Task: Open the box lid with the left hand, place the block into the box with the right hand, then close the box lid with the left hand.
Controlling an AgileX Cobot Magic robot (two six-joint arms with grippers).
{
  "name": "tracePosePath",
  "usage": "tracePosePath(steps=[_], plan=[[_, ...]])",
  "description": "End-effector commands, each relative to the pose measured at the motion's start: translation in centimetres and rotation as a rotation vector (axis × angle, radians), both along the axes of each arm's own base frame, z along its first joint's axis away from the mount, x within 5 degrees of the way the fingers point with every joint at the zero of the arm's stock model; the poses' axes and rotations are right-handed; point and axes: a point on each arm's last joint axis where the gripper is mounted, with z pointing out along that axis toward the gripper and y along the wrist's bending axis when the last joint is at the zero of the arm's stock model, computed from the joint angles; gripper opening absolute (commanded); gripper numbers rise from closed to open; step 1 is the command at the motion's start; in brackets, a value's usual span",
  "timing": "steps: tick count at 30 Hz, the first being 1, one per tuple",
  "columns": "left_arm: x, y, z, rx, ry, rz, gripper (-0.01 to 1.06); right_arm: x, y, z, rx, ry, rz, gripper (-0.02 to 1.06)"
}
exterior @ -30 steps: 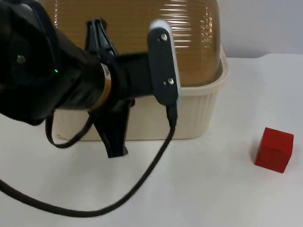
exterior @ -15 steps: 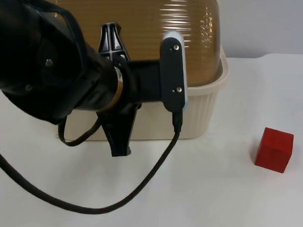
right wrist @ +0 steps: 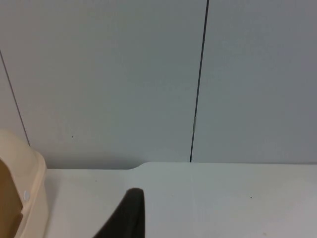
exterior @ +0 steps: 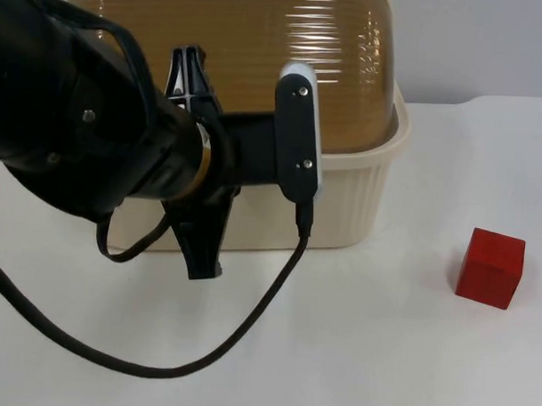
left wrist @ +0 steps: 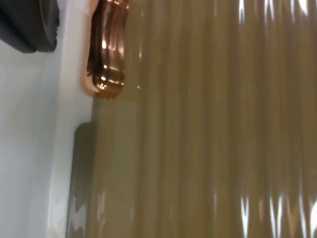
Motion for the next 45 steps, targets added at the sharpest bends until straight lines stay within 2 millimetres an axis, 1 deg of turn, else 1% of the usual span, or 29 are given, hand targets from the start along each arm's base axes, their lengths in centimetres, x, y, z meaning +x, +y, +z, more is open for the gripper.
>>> tracePosePath(steps=[1,5,8,17,28,36,45], plan=[[0.2,0.2,0.5,-0.010,-0.017,0.016,0.00,0.0,-0.1,0.3,-0.013,-0.016,-0.005,1.03],[-0.2,-0.1,1.6,-0.064,-0.007,-0.025,0.00,0.0,-0.1,0.3,-0.013,-0.016,-0.005,1.03],[-0.2,-0.1,1.8,-0.071,-0.009,-0.028,0.00,0.0,-0.1,0.3,-0.013,-0.016,-0.005,1.03],[0.5,0.9,1.8,-0.074,-0.005,0.006,0.00,0.0,-0.1,0.3,-0.011,-0.022,-0.004,1.03],[0.5,0.9,1.8,-0.074,-0.005,0.005,0.00,0.0,-0.1,0.4,-0.013,-0.022,-0.004,1.03],[0.8,1.0,0.8,-0.040,-0.001,0.030,0.00,0.0,-0.1,0.3,-0.013,-0.020,-0.005,1.03],[0.9,1.3,1.1,-0.023,-0.031,0.059,0.00,0.0,-0.1,0.3,-0.013,-0.020,-0.005,1.03]])
